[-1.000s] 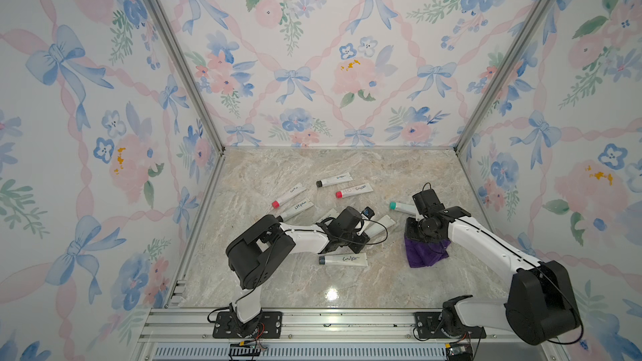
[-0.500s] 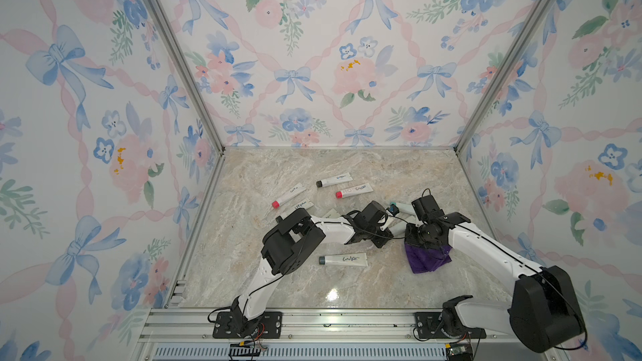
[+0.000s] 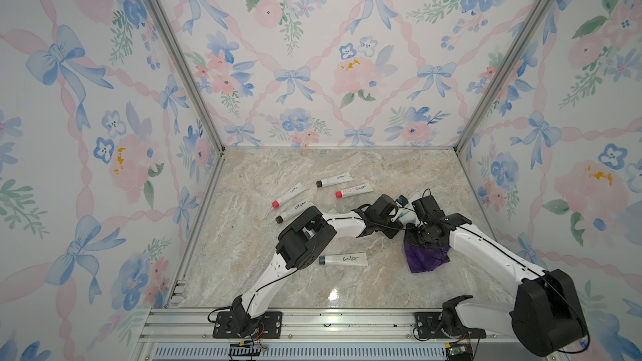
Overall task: Wipe the surface of the toothpaste tube
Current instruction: Move the toothpaste to the center of the board.
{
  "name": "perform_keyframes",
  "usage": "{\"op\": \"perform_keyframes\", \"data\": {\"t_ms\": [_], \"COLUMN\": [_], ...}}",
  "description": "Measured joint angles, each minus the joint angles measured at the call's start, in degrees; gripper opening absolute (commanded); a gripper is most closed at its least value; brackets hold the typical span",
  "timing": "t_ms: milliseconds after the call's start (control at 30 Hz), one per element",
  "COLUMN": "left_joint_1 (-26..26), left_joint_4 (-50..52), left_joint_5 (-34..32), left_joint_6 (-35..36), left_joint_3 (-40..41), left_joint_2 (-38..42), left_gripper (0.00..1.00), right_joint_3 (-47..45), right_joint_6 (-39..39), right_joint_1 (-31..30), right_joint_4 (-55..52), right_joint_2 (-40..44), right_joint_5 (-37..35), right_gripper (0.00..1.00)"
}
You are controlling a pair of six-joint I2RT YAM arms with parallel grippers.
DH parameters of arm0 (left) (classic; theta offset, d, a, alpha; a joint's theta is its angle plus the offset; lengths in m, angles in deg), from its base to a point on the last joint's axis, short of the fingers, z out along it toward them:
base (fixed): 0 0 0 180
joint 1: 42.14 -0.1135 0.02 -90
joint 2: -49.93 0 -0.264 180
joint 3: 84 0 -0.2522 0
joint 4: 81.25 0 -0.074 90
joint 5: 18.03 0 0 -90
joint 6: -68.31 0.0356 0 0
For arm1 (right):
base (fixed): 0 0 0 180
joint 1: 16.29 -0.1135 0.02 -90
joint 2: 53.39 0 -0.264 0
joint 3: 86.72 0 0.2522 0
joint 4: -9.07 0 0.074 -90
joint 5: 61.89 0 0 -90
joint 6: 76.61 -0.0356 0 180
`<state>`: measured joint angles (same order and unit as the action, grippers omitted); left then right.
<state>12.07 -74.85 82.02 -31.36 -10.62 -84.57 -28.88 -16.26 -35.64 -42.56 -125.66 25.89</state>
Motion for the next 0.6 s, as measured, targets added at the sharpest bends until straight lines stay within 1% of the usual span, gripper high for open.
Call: {"op": "perform_keyframes", "data": {"t_ms": [167,233,267,367,467,600], "left_joint_1": [-0.5,-0.8,-1.0,-1.6,-1.9,-2.0], "left_joint_4": [0.2,0.2,0.2,0.1,-0.2,0.7], "left_joint_5": [-2.6,-3.6,-3.9,-4.3,-4.2,-4.3], "left_joint_6": [-0.3,-0.5,-0.7,-1.0,-1.4,-1.9], "left_joint_3": [-0.4,-0.4,-0.4,-0.4,0.6,5.1], "left_joint_2": [-0.2,-0.2,-0.2,-0.2,0.6,4.8], "left_gripper": [0.19,0.23,0.27,0.45,0.56,0.62], "right_joint_3": [-0.2,-0.3,-0.3,-0.3,-0.3,-0.3], "right_joint_6": [0.0,0.0,0.0,0.0,0.0,0.0], "right_joint_1": [0.0,0.0,0.0,-0.3,-0.4,-0.8], "right_joint_4": [0.0,0.0,0.0,0.0,0.0,0.0], "right_joint_2": [0.3,0.4,0.5,0.7,0.8,0.8], "right_joint_5": [0.0,0.0,0.0,0.0,0.0,0.0], "right_gripper": [0.18,0.18,0.18,0.18,0.18,0.18]}}
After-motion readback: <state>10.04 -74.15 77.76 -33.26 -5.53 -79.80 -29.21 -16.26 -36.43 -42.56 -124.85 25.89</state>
